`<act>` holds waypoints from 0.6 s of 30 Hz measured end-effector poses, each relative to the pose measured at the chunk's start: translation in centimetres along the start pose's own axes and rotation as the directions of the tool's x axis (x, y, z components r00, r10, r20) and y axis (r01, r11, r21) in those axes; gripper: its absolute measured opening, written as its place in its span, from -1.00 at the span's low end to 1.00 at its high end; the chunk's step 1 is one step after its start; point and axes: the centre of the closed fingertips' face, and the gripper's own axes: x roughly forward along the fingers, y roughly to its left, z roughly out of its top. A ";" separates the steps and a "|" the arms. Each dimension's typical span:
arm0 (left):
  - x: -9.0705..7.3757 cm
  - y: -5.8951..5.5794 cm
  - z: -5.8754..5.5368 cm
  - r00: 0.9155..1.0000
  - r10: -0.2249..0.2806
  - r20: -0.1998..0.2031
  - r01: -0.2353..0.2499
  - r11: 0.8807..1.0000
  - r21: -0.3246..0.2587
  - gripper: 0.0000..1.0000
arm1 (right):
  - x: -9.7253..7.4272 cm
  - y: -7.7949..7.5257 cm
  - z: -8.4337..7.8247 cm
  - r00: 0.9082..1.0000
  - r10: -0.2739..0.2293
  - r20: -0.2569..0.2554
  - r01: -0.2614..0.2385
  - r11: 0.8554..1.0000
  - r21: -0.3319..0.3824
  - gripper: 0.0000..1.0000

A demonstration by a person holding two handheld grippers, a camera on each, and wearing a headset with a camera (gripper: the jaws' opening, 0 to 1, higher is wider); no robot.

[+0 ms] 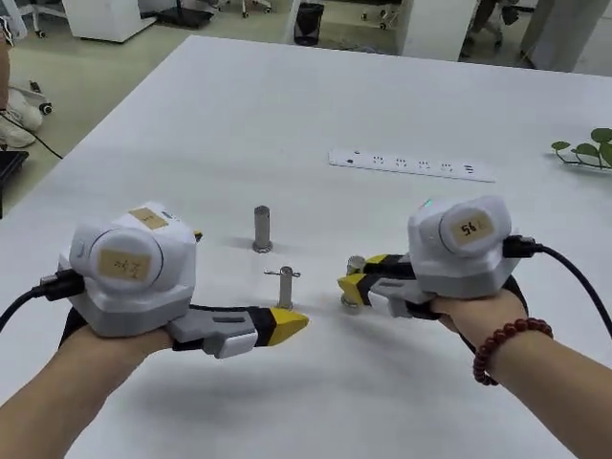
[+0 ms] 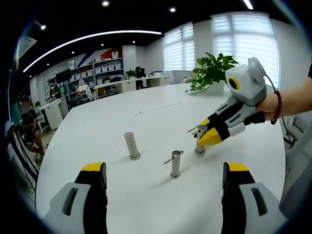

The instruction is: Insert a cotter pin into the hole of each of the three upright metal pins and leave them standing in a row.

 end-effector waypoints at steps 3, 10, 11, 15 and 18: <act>-0.2 -0.4 -0.1 1.000 -0.016 0.004 0.016 0.999 -0.032 0.97 | -0.4 0.6 -0.6 1.000 -0.002 -0.007 0.002 1.000 -0.008 -0.84; -0.9 -1.0 -0.2 1.000 -0.019 0.008 0.019 0.999 -0.041 0.97 | -1.2 2.3 -1.7 1.000 0.006 -0.004 -0.006 1.000 0.004 -0.84; -0.9 -1.0 -0.3 1.000 -0.015 0.008 0.016 0.999 -0.043 0.97 | -1.2 2.5 -1.9 1.000 0.006 -0.003 -0.006 1.000 0.005 -0.84; -1.2 -1.1 -0.5 1.000 -0.012 0.007 0.013 0.999 -0.047 0.97 | -1.3 3.1 -2.2 1.000 0.009 0.003 -0.009 1.000 0.011 -0.84; -1.3 -1.2 -0.6 1.000 -0.010 0.006 0.010 0.999 -0.047 0.94 | -1.2 3.5 -2.3 1.000 0.013 0.007 -0.013 1.000 0.009 -0.84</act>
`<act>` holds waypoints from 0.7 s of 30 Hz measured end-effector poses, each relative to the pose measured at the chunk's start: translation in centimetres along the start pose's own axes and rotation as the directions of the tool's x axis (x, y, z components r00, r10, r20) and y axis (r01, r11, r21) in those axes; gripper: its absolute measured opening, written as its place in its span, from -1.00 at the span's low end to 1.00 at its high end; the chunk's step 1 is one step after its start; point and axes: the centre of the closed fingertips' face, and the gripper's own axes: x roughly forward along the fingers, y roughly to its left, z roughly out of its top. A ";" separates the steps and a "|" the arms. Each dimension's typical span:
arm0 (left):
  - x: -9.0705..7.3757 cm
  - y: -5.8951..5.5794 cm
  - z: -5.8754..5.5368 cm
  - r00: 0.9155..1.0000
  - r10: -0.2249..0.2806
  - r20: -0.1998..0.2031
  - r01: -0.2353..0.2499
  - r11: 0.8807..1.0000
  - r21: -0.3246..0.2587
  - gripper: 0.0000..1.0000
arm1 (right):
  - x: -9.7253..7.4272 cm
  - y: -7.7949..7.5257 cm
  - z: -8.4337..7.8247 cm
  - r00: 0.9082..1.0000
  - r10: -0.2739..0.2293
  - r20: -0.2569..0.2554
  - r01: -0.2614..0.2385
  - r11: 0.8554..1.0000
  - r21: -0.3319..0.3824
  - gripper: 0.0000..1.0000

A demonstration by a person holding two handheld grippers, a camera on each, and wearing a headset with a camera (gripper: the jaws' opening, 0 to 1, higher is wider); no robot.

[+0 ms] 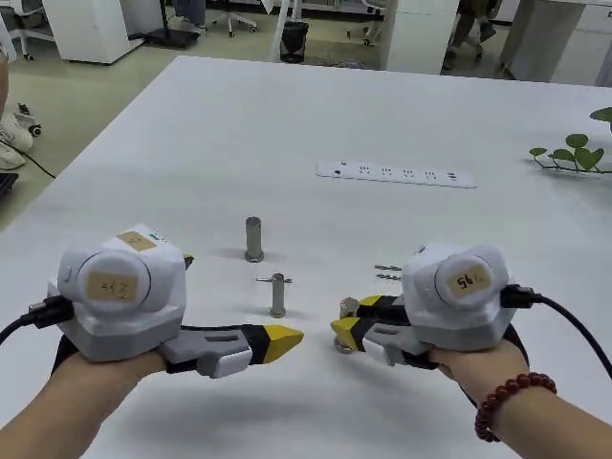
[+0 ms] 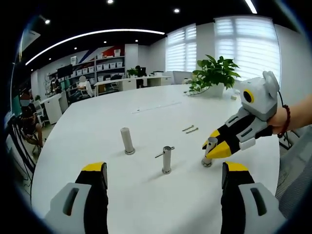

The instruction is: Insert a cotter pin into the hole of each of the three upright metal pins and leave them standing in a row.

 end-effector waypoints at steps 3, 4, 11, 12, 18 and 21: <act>0.0 -0.1 0.1 1.000 -0.003 0.007 0.003 1.000 0.000 0.94 | 0.1 0.3 -0.1 1.000 0.002 0.004 -0.002 1.000 -0.001 -0.84; 0.0 -0.1 0.1 1.000 -0.006 0.009 0.006 1.000 -0.002 0.94 | 0.1 0.3 -0.1 1.000 0.001 0.010 -0.001 1.000 -0.001 -0.84; 0.1 -0.2 -0.1 1.000 -0.013 0.005 0.013 1.000 -0.007 0.94 | 0.1 0.6 -0.1 1.000 0.001 0.021 -0.001 1.000 -0.016 -0.84; 0.2 -0.3 -0.1 1.000 -0.015 0.006 0.015 1.000 -0.007 0.94 | 0.1 0.6 -0.1 1.000 0.002 0.022 -0.001 1.000 -0.021 -0.84; 0.2 -0.3 -0.1 1.000 -0.014 0.006 0.014 1.000 -0.006 0.94 | 0.0 0.7 -0.2 1.000 0.010 0.029 -0.009 1.000 -0.026 -0.83; 0.2 -0.4 -0.1 1.000 -0.018 0.005 0.018 1.000 -0.001 0.94 | 0.0 0.7 -0.2 1.000 0.012 0.028 -0.011 1.000 -0.025 -0.83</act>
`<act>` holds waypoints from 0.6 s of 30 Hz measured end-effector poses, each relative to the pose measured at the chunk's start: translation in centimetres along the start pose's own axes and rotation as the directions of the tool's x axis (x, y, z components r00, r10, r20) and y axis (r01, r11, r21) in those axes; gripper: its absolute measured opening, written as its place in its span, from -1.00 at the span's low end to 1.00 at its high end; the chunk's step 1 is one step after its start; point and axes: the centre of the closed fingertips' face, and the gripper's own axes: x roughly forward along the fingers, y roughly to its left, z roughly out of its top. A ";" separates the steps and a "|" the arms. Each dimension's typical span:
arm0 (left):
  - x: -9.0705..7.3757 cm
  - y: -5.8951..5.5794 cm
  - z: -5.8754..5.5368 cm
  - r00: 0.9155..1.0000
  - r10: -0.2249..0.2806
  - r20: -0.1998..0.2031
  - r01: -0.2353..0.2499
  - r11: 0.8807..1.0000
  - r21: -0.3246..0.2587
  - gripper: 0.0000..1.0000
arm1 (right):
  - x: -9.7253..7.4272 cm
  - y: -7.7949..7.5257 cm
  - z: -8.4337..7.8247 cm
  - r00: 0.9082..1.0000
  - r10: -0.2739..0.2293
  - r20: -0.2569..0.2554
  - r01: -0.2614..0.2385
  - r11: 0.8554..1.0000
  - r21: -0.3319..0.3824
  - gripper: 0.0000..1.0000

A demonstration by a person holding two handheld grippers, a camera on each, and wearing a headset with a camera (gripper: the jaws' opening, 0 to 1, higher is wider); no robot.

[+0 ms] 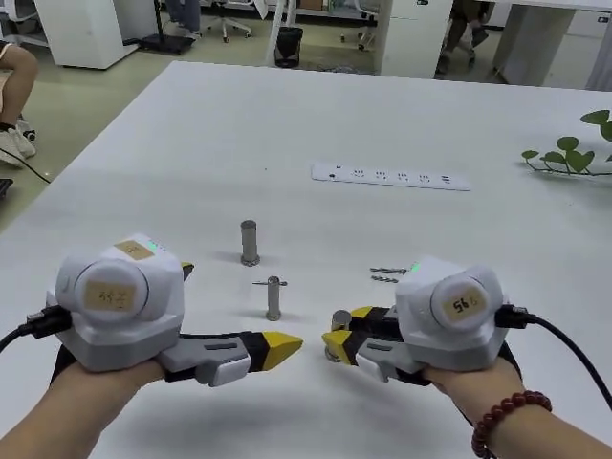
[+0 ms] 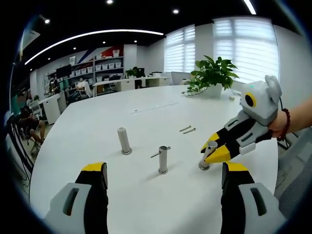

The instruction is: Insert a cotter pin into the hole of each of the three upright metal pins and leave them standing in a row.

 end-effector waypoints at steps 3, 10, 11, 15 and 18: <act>0.0 0.0 -0.1 1.000 0.000 0.000 0.000 1.000 -0.002 0.95 | 0.0 0.0 0.0 1.000 0.001 0.005 -0.001 1.000 0.007 -0.82; -0.1 -0.3 -0.2 1.000 0.000 -0.009 0.000 1.000 0.003 0.96 | -0.1 -0.1 0.5 0.998 -0.020 0.059 0.015 0.996 0.084 -0.76; -0.1 -0.3 -0.1 1.000 0.001 -0.005 -0.001 1.000 0.007 0.96 | -0.2 -0.2 0.5 0.998 -0.021 0.058 0.016 0.997 0.081 -0.73; -0.2 -0.6 0.2 1.000 -0.005 0.006 0.004 1.000 0.013 0.95 | -0.4 -0.2 0.3 0.999 -0.026 0.045 0.023 0.997 0.068 -0.64; -0.2 -0.7 0.1 1.000 -0.006 0.001 0.006 1.000 0.020 0.95 | -0.6 -0.2 0.3 0.999 -0.025 0.049 0.021 0.997 0.069 -0.60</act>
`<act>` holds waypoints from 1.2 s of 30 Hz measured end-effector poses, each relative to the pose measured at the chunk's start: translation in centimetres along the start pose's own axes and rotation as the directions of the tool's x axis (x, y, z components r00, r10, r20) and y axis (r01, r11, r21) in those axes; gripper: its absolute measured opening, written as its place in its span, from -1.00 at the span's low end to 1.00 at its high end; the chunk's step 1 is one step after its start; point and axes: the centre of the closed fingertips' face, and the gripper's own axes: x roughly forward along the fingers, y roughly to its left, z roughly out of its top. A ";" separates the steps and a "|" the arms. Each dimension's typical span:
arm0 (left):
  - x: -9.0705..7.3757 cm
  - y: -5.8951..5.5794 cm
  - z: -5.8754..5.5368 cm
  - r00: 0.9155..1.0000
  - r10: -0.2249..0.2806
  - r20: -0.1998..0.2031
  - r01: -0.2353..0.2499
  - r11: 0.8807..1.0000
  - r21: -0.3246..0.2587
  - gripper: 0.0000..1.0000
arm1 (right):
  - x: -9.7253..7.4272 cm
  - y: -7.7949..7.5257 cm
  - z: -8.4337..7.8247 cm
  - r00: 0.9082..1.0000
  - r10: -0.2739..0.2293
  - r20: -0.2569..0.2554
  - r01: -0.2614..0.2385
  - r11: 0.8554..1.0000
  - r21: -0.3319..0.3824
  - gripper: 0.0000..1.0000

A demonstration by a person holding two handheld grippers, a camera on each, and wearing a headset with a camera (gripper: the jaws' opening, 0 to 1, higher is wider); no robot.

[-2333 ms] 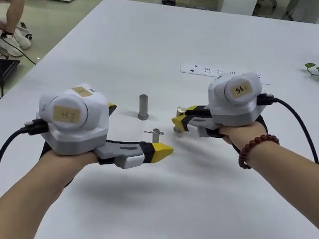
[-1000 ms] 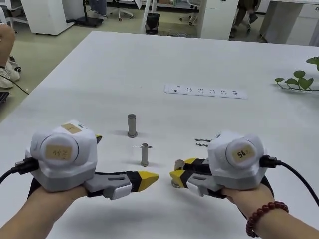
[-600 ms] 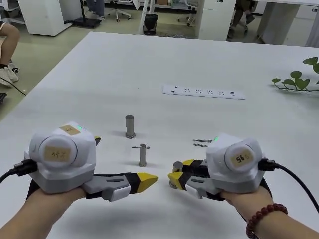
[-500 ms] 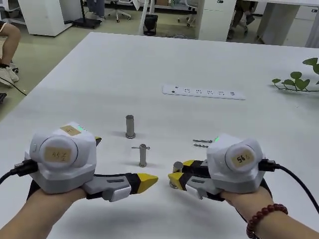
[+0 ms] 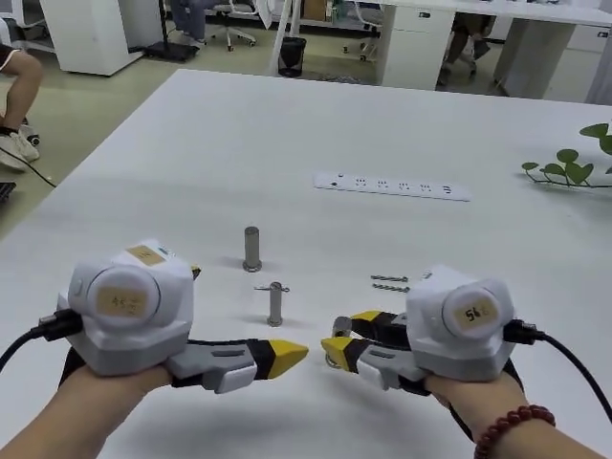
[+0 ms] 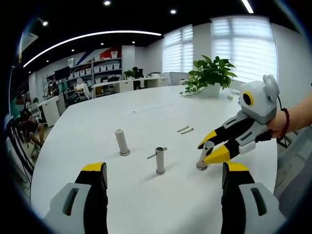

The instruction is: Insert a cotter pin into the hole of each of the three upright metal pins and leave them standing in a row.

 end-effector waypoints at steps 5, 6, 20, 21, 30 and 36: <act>0.0 0.1 0.0 1.000 0.000 0.001 0.000 1.000 -0.002 0.95 | -0.7 -0.1 -0.2 1.000 0.003 -0.006 -0.004 1.000 -0.008 -0.52; 0.0 0.1 0.1 1.000 0.002 0.002 -0.002 1.000 -0.001 0.95 | -0.8 -0.1 -0.2 1.000 0.006 -0.008 -0.006 1.000 -0.010 -0.51; 0.0 0.1 0.3 1.000 -0.003 0.010 0.003 1.000 -0.007 0.95 | -2.6 -1.2 -0.8 0.997 0.042 -0.071 -0.046 0.997 -0.059 -0.44; 0.1 0.0 0.3 1.000 -0.004 0.011 0.004 1.000 -0.007 0.95 | -2.7 -1.4 -0.9 0.996 0.042 -0.076 -0.046 0.997 -0.062 -0.44; 0.0 -0.1 0.5 1.000 -0.007 0.015 0.008 1.000 -0.007 0.95 | -3.3 -3.8 -1.4 0.991 0.019 -0.135 -0.027 0.998 -0.059 -0.46; 0.0 -0.2 0.5 1.000 -0.009 0.011 0.009 1.000 -0.011 0.93 | -3.3 -5.9 -1.2 0.982 -0.002 -0.187 -0.012 0.997 -0.075 -0.50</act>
